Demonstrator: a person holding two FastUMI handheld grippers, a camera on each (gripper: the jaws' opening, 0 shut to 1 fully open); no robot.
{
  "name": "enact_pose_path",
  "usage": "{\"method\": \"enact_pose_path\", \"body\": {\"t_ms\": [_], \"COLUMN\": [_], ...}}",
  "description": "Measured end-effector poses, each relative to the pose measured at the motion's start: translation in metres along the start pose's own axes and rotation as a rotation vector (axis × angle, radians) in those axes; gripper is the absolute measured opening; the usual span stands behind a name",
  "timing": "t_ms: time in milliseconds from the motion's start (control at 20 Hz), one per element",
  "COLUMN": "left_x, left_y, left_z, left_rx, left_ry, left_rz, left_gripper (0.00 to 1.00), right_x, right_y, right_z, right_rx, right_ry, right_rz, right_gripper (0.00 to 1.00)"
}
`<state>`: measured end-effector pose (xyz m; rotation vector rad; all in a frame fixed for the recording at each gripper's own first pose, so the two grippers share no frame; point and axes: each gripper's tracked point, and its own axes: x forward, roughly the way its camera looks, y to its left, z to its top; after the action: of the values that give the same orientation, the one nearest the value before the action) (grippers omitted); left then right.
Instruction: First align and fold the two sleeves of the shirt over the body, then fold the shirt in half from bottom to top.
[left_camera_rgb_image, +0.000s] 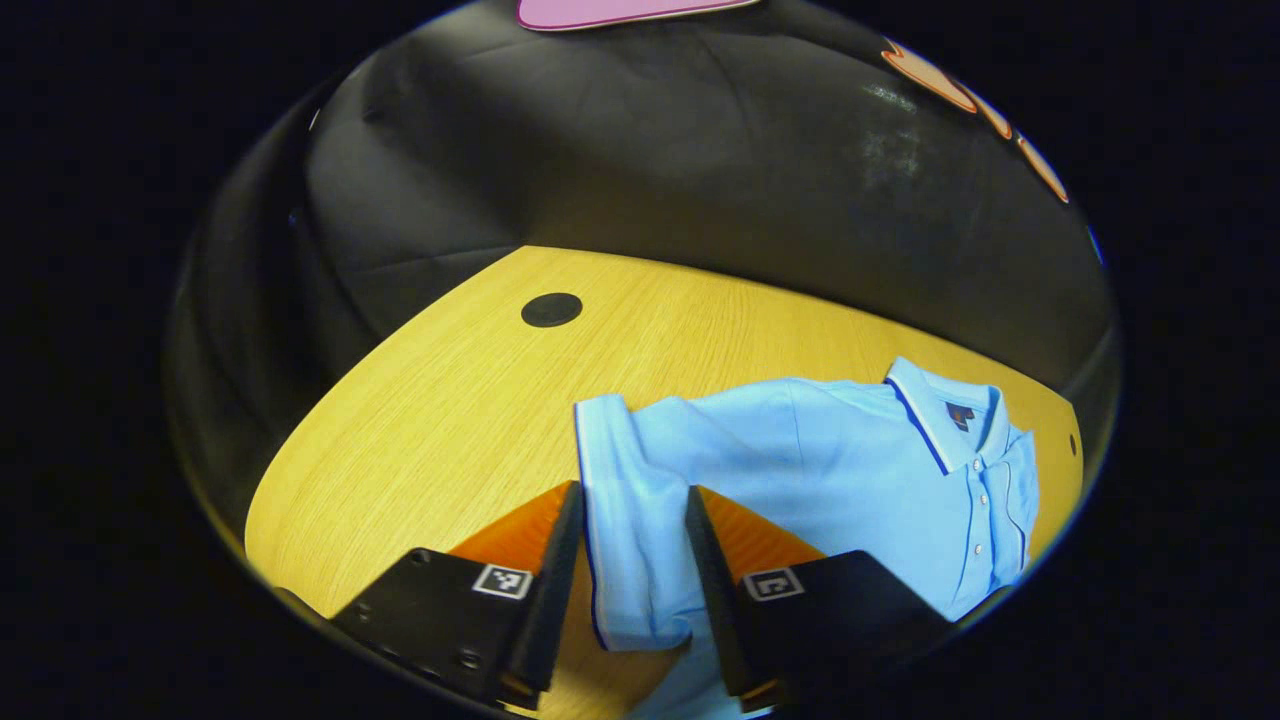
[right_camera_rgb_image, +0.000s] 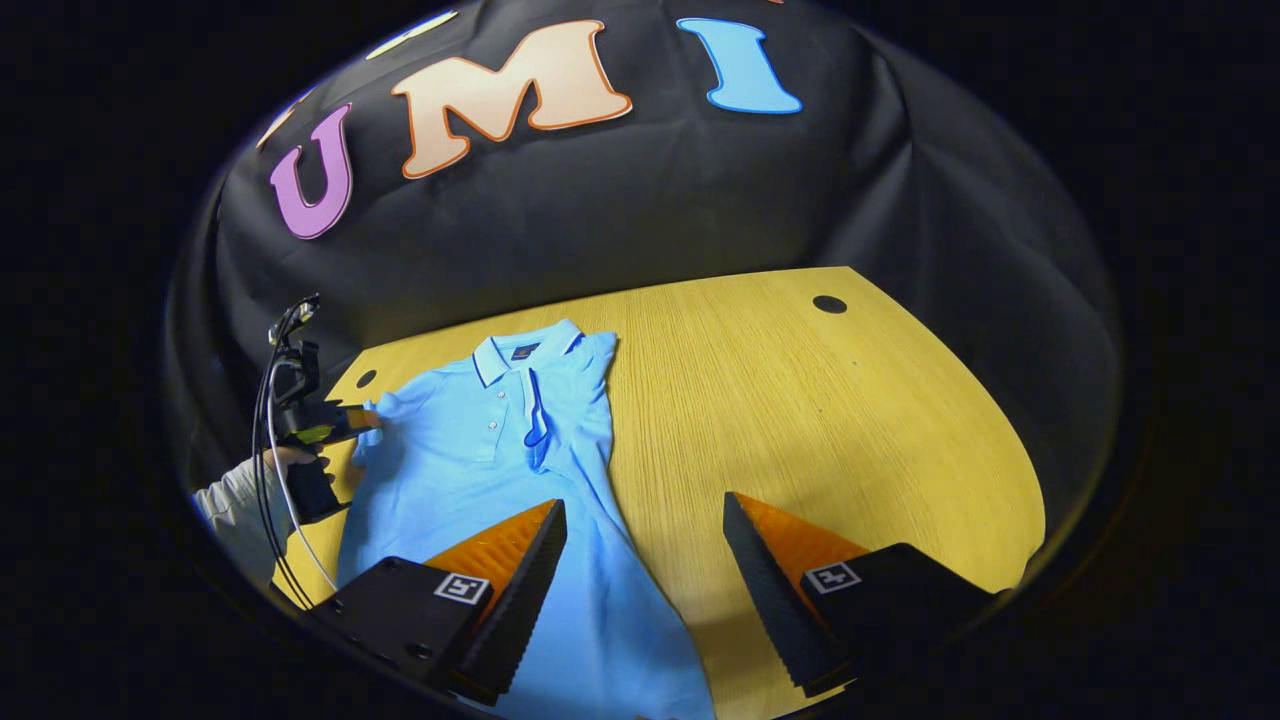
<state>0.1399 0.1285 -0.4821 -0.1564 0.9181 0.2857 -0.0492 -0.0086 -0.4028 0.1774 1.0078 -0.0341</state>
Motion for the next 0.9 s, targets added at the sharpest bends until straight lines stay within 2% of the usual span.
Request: {"method": "enact_pose_path", "body": {"t_ms": [100, 200, 350, 500, 900], "left_x": [0.0, 0.0, -0.01, -0.022, -0.054], "left_y": [-0.012, -0.015, -0.024, -0.041, -0.107], "left_z": [0.002, 0.005, 0.0, 0.013, 0.032], "left_rx": [-0.001, -0.006, -0.009, -0.02, 0.12], "left_ry": [-0.001, -0.005, 0.02, -0.011, -0.073], "left_rz": [-0.051, -0.058, -0.064, -0.084, -0.185], "left_gripper": [0.39, 0.02, 0.0, 0.0, 0.0], "right_x": [0.001, 0.0, -0.003, -0.005, -0.013], "right_y": [-0.004, -0.003, -0.004, -0.011, -0.042], "right_z": [-0.001, -0.003, 0.0, 0.002, 0.007], "right_rx": [0.003, 0.007, 0.002, 0.005, 0.041], "right_ry": [0.004, 0.007, -0.008, -0.009, -0.019], "right_rz": [0.0, 0.005, 0.017, 0.016, 0.01], "right_gripper": [0.98, 0.98, 0.98, 0.98, 0.98]}}
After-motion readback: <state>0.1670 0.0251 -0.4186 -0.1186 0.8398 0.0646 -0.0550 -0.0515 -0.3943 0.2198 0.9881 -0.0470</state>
